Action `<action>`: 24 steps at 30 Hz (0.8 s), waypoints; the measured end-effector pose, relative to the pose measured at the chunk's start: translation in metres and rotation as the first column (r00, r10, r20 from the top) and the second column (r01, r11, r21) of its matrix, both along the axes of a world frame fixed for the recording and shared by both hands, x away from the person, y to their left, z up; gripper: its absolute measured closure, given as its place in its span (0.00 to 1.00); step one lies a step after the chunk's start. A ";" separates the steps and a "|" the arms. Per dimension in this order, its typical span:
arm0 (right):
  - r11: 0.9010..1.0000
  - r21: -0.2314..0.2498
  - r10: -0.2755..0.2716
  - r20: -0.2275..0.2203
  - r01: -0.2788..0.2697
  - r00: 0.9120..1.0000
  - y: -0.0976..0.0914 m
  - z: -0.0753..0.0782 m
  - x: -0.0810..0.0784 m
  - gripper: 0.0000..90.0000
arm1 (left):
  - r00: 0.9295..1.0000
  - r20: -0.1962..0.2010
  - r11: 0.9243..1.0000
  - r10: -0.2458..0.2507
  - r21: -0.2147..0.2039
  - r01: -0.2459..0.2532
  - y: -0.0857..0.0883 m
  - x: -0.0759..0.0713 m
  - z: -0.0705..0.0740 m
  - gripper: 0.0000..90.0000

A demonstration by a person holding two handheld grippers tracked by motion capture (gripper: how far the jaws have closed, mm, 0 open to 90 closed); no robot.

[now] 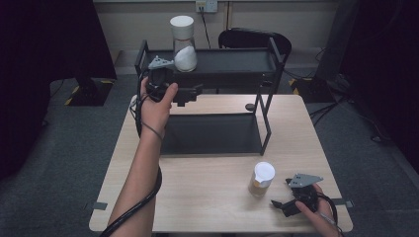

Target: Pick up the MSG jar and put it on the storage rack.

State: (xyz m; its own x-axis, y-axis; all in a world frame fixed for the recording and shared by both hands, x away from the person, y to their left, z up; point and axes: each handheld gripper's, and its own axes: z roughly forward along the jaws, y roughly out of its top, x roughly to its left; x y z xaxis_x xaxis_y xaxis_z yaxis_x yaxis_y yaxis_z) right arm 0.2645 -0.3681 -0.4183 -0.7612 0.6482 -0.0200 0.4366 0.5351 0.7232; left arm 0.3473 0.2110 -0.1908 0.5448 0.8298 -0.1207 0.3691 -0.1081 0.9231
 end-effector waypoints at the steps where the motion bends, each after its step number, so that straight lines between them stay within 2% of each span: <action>1: 1.000 0.000 0.000 0.000 0.000 1.000 0.000 0.000 0.000 0.00 | 1.000 -0.001 1.000 -0.004 -0.001 0.004 0.000 0.000 -0.002 0.01; 7: 1.000 0.000 0.000 0.000 0.000 1.000 0.000 0.000 0.000 0.00 | 1.000 -0.006 0.999 -0.023 -0.022 0.023 0.002 0.000 -0.014 0.01; 17: 1.000 0.000 0.000 0.001 0.000 1.000 0.000 0.000 0.000 0.00 | 0.999 0.003 0.999 -0.051 -0.006 0.051 -0.002 0.000 -0.037 0.01; 24: 1.000 0.001 0.000 0.001 0.000 1.000 0.000 0.000 0.000 0.00 | 0.997 -0.010 0.997 -0.074 -0.013 0.073 -0.003 0.004 -0.057 0.01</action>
